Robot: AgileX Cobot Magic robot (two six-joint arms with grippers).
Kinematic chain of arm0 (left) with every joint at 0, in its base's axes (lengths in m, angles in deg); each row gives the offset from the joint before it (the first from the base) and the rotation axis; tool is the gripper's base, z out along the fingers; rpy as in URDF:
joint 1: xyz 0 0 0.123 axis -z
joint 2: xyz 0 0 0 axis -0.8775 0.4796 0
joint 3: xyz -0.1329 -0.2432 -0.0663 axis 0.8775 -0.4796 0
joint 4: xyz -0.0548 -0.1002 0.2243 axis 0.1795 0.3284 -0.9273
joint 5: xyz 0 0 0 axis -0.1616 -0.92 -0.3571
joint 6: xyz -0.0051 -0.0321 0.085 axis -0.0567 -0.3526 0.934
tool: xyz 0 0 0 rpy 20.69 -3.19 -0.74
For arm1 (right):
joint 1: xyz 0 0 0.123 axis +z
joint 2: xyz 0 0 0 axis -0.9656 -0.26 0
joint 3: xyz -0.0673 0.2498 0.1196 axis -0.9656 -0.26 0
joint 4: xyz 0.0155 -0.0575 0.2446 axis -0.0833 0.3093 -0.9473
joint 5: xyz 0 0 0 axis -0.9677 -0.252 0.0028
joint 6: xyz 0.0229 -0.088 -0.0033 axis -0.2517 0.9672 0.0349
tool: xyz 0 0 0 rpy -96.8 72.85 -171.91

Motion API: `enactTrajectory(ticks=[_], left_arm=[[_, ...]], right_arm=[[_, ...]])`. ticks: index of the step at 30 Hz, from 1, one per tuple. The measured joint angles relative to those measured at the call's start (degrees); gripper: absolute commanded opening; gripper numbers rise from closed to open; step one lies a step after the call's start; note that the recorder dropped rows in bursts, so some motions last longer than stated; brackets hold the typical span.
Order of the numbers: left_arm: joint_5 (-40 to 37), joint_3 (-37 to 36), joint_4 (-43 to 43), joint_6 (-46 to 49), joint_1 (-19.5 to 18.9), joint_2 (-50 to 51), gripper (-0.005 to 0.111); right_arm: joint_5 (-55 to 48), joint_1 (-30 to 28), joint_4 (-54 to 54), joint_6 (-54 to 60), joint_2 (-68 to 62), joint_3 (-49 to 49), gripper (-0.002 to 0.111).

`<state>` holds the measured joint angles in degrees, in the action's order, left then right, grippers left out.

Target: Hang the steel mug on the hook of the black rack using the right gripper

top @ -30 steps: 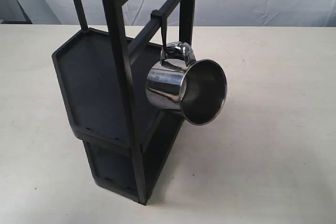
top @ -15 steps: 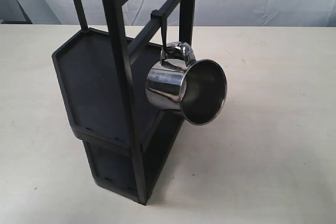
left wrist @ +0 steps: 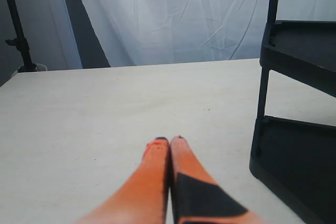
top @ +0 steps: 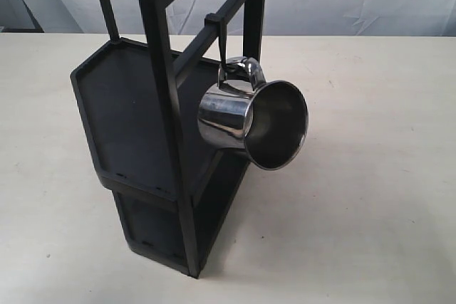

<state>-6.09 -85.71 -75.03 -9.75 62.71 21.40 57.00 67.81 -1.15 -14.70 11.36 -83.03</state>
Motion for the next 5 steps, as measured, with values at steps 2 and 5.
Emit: enactTrajectory(ticks=[2, 5], left_arm=[[0.0, 0.0, 0.0, 0.0, 0.0, 0.0, 0.002], [0.0, 0.0, 0.0, 0.0, -0.12, 0.0, 0.002]], right_arm=[[0.0, 0.0, 0.0, 0.0, 0.0, 0.0, -0.001], [0.0, 0.0, 0.0, 0.0, 0.0, 0.0, -0.001]])
